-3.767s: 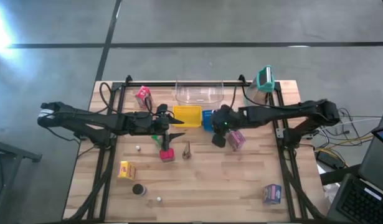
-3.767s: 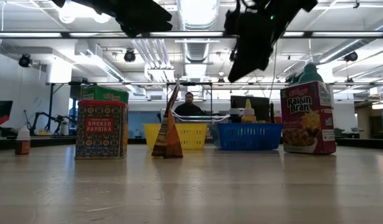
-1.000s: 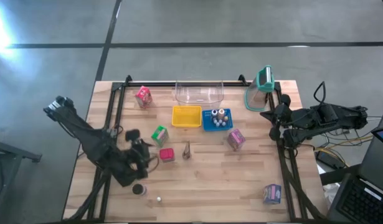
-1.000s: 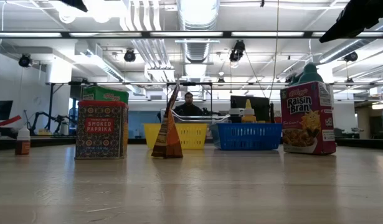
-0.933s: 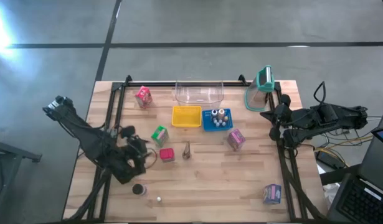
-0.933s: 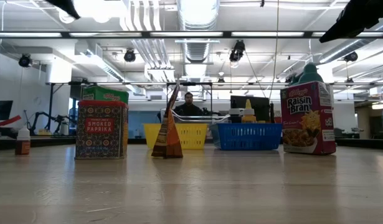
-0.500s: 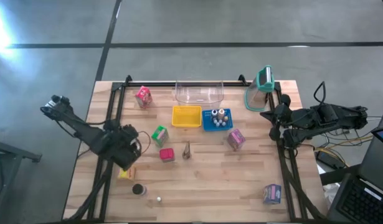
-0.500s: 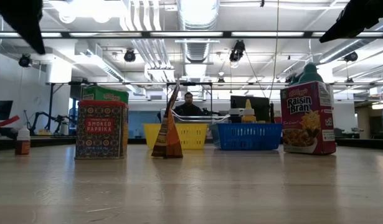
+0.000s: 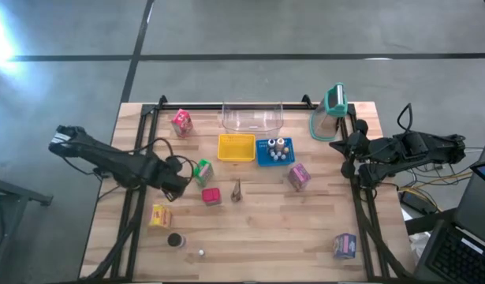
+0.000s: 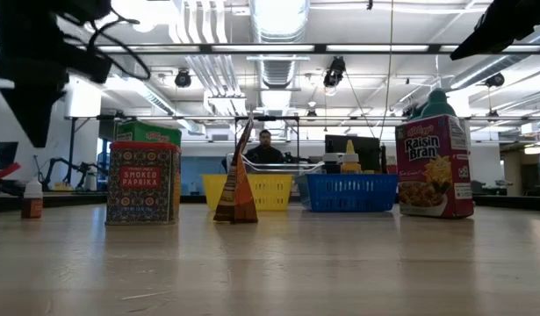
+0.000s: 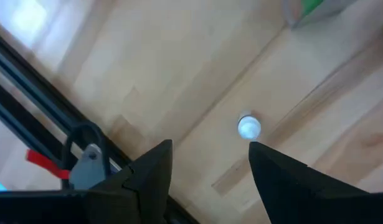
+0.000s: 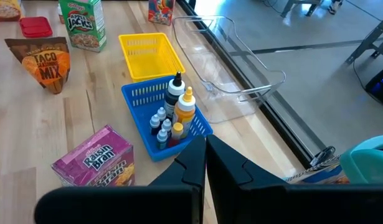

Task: Pick & Place Kitchen Items
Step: Put the orange food coloring bottle into the blue bin

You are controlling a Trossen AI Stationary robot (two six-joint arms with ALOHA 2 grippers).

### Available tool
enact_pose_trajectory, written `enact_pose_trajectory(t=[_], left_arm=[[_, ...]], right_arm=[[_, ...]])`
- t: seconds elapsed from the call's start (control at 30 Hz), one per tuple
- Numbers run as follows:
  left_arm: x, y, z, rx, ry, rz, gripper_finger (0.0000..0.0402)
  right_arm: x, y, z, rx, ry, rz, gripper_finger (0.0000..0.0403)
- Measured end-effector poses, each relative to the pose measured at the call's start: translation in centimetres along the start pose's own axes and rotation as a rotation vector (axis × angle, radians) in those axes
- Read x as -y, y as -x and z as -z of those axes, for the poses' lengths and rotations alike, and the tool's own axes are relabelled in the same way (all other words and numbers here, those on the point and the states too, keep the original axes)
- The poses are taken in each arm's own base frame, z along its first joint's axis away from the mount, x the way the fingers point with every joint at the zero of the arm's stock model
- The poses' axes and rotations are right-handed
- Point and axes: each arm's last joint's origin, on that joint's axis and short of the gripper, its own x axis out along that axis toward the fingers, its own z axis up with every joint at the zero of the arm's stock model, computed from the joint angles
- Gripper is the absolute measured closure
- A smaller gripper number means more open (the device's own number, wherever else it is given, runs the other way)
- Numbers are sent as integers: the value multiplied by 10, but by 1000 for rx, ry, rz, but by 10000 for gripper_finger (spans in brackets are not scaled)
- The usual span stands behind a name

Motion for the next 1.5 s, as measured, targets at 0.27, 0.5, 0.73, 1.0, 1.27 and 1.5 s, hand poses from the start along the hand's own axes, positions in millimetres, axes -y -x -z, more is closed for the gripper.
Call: enact_pose_trajectory(t=[0.27, 0.5, 0.73, 1.0, 1.27, 1.5], left_arm=[[4, -19, 2, -21, -26, 62, 184], [11, -26, 0, 10, -71, 138, 184], [10, -33, 3, -4, -67, 126, 184], [9, -48, 8, -5, -56, 124, 184], [11, -51, 7, 17, -55, 149, 184], [12, -52, 7, 21, -54, 154, 185]], right_arm=[[0, 0, 0, 0, 0, 1, 394], [0, 0, 0, 1, 0, 2, 394], [0, 0, 0, 1, 0, 2, 394], [0, 0, 0, 1, 0, 2, 394], [0, 0, 0, 1, 0, 1, 394], [0, 0, 0, 1, -1, 1, 394]])
